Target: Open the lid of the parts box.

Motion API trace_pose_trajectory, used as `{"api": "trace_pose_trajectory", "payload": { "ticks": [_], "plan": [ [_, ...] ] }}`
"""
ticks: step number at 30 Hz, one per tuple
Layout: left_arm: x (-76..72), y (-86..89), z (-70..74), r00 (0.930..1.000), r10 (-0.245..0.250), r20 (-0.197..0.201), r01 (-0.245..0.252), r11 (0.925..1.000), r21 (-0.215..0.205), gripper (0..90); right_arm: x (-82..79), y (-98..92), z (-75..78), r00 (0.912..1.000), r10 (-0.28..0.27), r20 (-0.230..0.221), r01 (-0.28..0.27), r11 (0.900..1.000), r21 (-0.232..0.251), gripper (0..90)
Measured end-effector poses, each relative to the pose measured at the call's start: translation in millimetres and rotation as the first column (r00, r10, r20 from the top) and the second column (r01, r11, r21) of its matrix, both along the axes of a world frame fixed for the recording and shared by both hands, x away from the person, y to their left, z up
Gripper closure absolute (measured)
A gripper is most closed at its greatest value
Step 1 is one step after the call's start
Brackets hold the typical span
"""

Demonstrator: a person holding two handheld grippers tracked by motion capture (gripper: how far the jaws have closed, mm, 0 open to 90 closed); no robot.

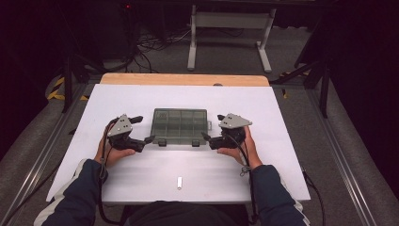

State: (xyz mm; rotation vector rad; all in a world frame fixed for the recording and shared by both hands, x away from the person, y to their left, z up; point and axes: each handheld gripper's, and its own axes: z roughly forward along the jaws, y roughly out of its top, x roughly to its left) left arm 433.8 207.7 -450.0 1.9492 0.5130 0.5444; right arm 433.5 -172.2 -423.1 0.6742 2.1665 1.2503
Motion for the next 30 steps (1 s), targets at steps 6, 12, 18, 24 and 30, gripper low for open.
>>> {"api": "trace_pose_trajectory", "payload": {
  "ticks": [6,12,18,24,30],
  "plan": [
    [0.0,2.4,-5.5,0.9994,-0.009,-0.035,0.009,0.9999,0.007,12.3,0.4,1.0,-3.8,0.9994,0.016,-0.031,-0.016,1.000,-0.010,13.2],
    [4.2,-2.1,-12.1,0.9969,-0.012,-0.078,0.016,0.9988,0.046,13.8,2.1,1.2,-10.4,0.9958,0.036,-0.084,-0.039,0.999,-0.025,17.4],
    [8.6,-5.7,-22.2,0.9896,-0.012,-0.144,0.028,0.9935,0.110,22.1,4.9,8.0,-22.5,0.9884,0.030,-0.149,-0.048,0.992,-0.120,27.9],
    [12.1,-11.6,-27.3,0.9827,0.001,-0.185,0.033,0.9833,0.179,35.8,6.5,8.4,-27.3,0.9795,0.058,-0.193,-0.082,0.989,-0.119,40.4],
    [14.0,-17.8,-28.2,0.9806,-0.011,-0.196,0.056,0.9728,0.225,44.1,9.3,10.1,-32.2,0.9742,0.059,-0.218,-0.089,0.988,-0.128,45.1]
  ]
}}
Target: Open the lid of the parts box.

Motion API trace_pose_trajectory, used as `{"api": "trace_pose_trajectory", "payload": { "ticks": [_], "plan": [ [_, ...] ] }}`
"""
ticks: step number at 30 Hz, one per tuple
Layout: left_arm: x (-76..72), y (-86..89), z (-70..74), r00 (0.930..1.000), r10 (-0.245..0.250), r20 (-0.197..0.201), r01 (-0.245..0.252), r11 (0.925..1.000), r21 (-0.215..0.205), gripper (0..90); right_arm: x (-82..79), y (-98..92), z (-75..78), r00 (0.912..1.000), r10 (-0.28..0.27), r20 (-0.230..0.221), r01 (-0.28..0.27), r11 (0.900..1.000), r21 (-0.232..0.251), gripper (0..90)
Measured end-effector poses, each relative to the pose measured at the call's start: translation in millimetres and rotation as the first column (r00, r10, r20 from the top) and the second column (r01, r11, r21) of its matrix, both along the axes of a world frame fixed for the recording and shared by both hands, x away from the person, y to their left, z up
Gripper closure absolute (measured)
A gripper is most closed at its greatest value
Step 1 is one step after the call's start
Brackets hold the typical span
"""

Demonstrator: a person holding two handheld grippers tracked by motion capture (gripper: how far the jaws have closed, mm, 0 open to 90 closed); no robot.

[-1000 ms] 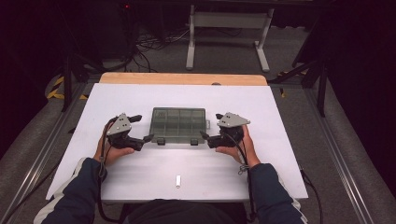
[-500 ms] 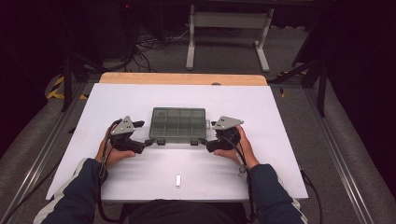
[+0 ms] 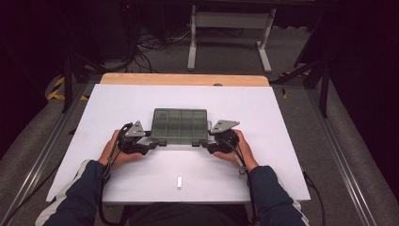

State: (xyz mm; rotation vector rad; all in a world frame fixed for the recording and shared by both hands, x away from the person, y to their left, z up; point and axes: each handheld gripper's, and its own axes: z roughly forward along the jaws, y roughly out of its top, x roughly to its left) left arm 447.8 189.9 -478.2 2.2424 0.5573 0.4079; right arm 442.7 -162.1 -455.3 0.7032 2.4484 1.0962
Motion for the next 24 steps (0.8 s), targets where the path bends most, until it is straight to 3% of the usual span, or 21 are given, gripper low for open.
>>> {"api": "trace_pose_trajectory", "payload": {
  "ticks": [7,15,24],
  "plan": [
    [1.1,-0.5,0.0,1.0000,0.002,-0.004,-0.002,1.0000,0.002,46.6,0.1,-1.2,-0.1,1.0000,0.003,0.001,-0.003,1.000,-0.002,46.7],
    [1.2,-0.2,-0.1,1.0000,0.004,-0.007,-0.004,1.0000,0.000,46.8,1.8,-6.3,0.1,0.9992,0.018,-0.035,-0.016,0.999,0.050,47.9],
    [1.4,-0.1,0.1,0.9999,0.007,-0.009,-0.007,1.0000,0.002,46.9,-0.4,-6.0,1.1,0.9996,0.019,-0.019,-0.018,0.998,0.058,51.7]
  ]
}}
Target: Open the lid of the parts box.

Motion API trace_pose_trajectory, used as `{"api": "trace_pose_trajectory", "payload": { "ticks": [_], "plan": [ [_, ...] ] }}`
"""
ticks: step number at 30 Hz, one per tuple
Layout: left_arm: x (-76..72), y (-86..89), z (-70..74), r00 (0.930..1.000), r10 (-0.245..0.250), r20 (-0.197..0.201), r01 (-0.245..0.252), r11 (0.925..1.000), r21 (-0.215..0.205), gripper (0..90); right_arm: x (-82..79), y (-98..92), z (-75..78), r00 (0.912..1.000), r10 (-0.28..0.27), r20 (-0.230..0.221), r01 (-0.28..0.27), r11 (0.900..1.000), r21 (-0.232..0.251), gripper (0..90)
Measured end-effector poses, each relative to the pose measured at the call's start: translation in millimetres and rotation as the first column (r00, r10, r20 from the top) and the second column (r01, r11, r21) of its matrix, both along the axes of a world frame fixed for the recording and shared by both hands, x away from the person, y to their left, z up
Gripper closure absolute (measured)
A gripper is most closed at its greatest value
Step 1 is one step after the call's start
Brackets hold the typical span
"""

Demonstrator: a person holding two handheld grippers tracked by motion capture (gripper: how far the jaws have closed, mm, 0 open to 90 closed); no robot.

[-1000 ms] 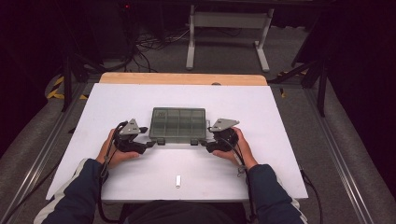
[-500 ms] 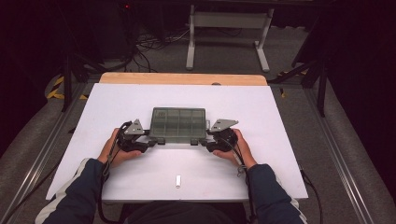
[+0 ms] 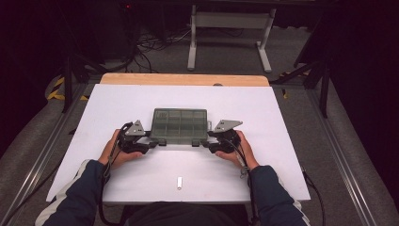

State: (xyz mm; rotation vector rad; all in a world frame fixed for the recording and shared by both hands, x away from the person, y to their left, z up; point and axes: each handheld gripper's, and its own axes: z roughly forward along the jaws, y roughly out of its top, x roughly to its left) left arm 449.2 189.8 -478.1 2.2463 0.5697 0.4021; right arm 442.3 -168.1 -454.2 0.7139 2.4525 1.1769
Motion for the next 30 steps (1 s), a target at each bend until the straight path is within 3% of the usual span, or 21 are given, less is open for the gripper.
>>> {"api": "trace_pose_trajectory", "payload": {
  "ticks": [9,14,20,24,30],
  "plan": [
    [-1.2,2.7,1.1,1.0000,-0.002,0.003,0.002,0.9999,-0.017,48.3,-1.7,-2.1,0.6,1.0000,-0.002,0.001,0.002,1.000,0.011,56.0],
    [-9.5,11.6,5.0,1.0000,0.002,0.005,-0.002,0.9997,-0.024,48.6,-2.4,-3.0,0.6,1.0000,0.001,0.002,-0.001,1.000,0.010,57.5],
    [-17.0,26.2,11.8,0.9994,0.001,0.036,0.001,0.9986,-0.053,60.9,-3.1,-4.0,0.7,1.0000,0.006,0.004,-0.006,1.000,0.005,59.7],
    [-16.3,29.4,11.1,0.9978,0.005,0.066,-0.004,1.0000,-0.008,72.2,-4.4,-3.8,1.1,0.9999,0.004,0.015,-0.004,1.000,-0.005,62.5],
    [-12.5,28.3,9.0,0.9979,0.007,0.064,-0.005,0.9997,-0.024,79.7,-4.4,-5.7,1.1,0.9999,0.002,0.015,-0.002,1.000,-0.002,65.5]
  ]
}}
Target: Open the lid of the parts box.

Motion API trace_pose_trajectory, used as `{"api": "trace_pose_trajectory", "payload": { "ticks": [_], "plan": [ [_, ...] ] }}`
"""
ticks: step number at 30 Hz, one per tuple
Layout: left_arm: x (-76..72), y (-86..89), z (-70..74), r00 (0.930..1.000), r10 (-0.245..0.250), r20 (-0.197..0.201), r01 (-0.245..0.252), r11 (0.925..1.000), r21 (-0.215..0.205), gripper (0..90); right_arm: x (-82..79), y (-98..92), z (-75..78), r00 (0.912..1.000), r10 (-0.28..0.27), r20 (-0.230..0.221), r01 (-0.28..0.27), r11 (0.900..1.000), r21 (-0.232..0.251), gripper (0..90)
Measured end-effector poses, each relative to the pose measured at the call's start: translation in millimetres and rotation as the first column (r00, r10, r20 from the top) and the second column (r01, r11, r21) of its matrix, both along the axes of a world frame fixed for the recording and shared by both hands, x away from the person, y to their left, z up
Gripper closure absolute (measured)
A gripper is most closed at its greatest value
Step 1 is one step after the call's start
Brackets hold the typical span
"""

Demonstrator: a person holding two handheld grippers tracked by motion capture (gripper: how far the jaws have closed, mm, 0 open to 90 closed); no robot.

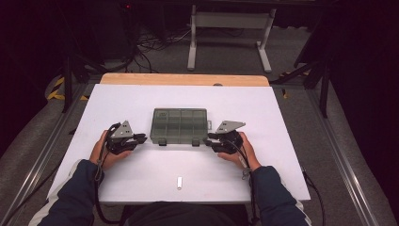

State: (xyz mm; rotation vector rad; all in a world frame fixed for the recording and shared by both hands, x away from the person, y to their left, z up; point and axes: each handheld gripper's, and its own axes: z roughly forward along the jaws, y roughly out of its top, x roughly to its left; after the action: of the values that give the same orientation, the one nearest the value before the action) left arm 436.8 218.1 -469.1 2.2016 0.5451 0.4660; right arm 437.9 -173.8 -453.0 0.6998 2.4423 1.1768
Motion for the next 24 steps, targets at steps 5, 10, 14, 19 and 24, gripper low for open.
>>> {"api": "trace_pose_trajectory", "payload": {
  "ticks": [5,10,14,19,24],
  "plan": [
    [-0.8,-8.1,2.0,0.9996,-0.017,0.023,0.017,0.9998,0.005,85.2,-0.9,0.3,0.2,0.9999,0.002,0.010,-0.002,1.000,-0.007,66.0],
    [-1.1,-8.9,2.8,0.9993,-0.024,0.029,0.024,0.9997,0.010,88.5,-1.4,-1.9,1.2,0.9997,-0.001,0.023,0.001,1.000,-0.003,70.1],
    [-1.5,-6.9,4.6,0.9992,-0.020,0.034,0.020,0.9998,-0.004,86.3,-3.4,-1.8,2.8,0.9991,0.006,0.041,-0.006,1.000,0.004,74.0],
    [-1.7,-7.4,6.4,0.9985,-0.013,0.053,0.014,0.9998,-0.014,81.5,-6.1,-2.1,6.7,0.9973,0.007,0.074,-0.009,1.000,0.022,76.4],
    [-1.1,-9.5,9.6,0.9931,0.028,0.114,-0.027,0.9995,-0.015,69.3,-8.3,0.1,11.0,0.9915,-0.008,0.130,0.004,1.000,0.026,76.0]
  ]
}}
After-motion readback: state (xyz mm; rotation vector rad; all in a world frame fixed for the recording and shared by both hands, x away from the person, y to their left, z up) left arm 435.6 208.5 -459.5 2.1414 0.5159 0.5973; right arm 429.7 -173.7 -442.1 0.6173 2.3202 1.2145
